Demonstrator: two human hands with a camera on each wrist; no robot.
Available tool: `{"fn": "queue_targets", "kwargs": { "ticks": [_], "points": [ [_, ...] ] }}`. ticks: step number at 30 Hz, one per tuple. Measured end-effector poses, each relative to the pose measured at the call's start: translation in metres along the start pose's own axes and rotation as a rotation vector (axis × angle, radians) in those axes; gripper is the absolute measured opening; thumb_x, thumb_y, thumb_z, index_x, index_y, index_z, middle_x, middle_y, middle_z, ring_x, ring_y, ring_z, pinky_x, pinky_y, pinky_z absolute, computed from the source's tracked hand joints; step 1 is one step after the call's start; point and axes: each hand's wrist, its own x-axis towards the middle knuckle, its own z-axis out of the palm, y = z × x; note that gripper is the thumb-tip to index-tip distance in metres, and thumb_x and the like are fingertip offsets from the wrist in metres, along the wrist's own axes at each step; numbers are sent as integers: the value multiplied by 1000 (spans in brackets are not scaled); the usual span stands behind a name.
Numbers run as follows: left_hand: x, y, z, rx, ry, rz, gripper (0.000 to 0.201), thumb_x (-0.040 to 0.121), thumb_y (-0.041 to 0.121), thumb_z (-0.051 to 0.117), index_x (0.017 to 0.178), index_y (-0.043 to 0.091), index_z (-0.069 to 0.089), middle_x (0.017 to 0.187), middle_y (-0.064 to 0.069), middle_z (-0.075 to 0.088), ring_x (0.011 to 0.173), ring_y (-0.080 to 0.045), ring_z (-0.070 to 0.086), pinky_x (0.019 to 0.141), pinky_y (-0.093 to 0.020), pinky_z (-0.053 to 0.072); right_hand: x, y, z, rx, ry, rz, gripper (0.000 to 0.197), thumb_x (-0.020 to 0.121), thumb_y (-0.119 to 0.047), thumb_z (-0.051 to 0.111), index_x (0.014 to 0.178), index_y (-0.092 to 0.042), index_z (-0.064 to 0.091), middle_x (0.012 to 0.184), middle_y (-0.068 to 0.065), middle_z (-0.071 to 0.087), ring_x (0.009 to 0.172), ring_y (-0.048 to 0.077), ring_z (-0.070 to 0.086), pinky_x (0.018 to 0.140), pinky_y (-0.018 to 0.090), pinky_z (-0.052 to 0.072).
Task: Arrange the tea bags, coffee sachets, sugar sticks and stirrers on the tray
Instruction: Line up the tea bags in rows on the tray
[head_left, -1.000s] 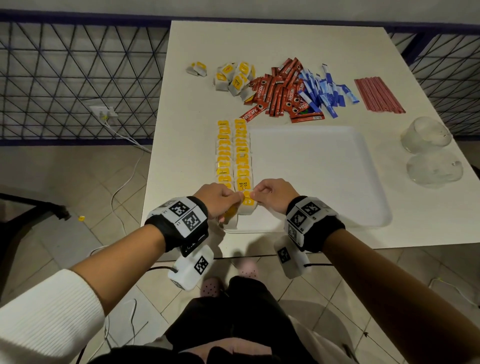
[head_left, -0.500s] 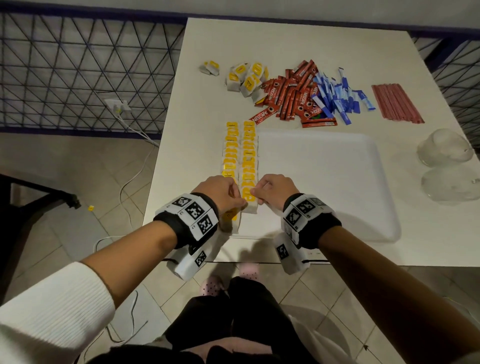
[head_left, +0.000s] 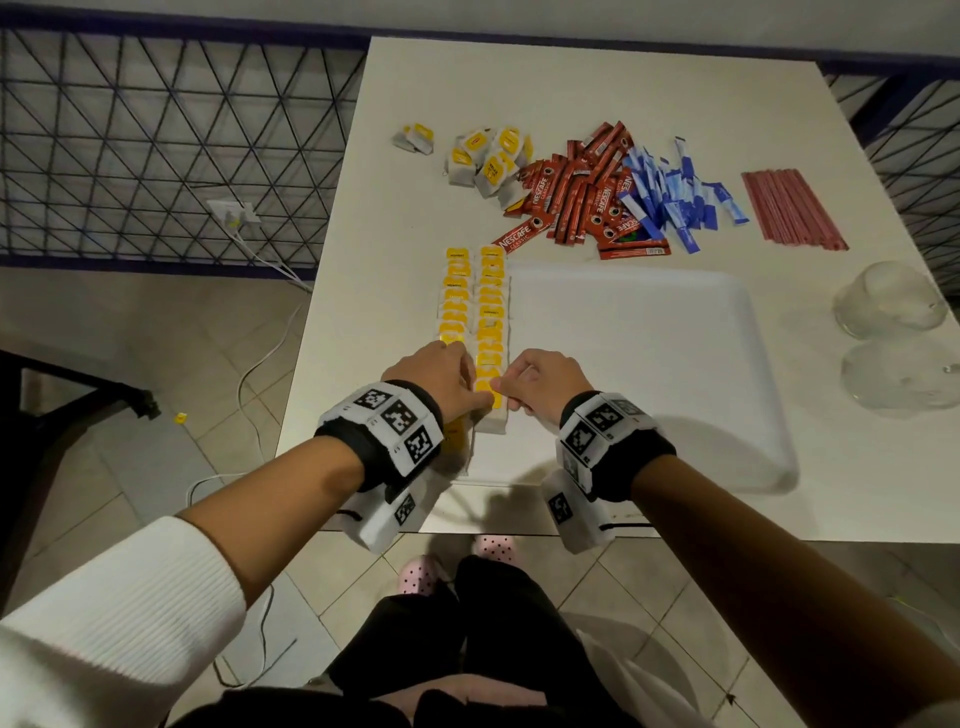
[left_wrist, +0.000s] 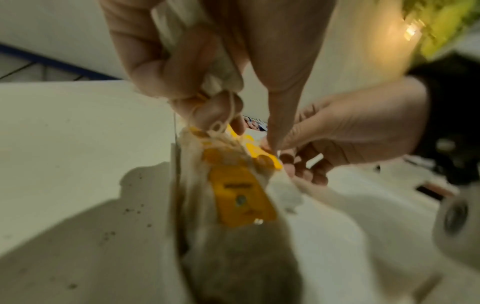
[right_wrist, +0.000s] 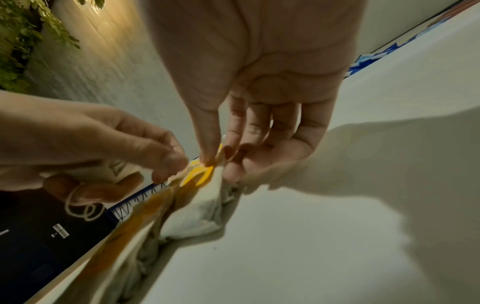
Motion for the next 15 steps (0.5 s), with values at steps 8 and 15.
{"fn": "queue_targets", "kwargs": {
  "ticks": [8,15],
  "points": [
    [-10,-2,-33,-939,-194,-202,54,96,57,17,90,16,52,65,-2,55,42,-14,55,41,-21,46,-20,-30,-18,162,-71,-146,15,85,-34,64,81,-22,56,65,-2,56,59,15,53,59,31,46],
    [-20,-13,-49,-1169,-257,-206,47,96,54,26,96,17,55,80,-4,54,65,-17,55,49,-24,50,-32,-55,-7,127,-207,-198,15,80,-27,71,86,-24,57,71,-5,54,63,11,53,53,19,41]
  ]
}}
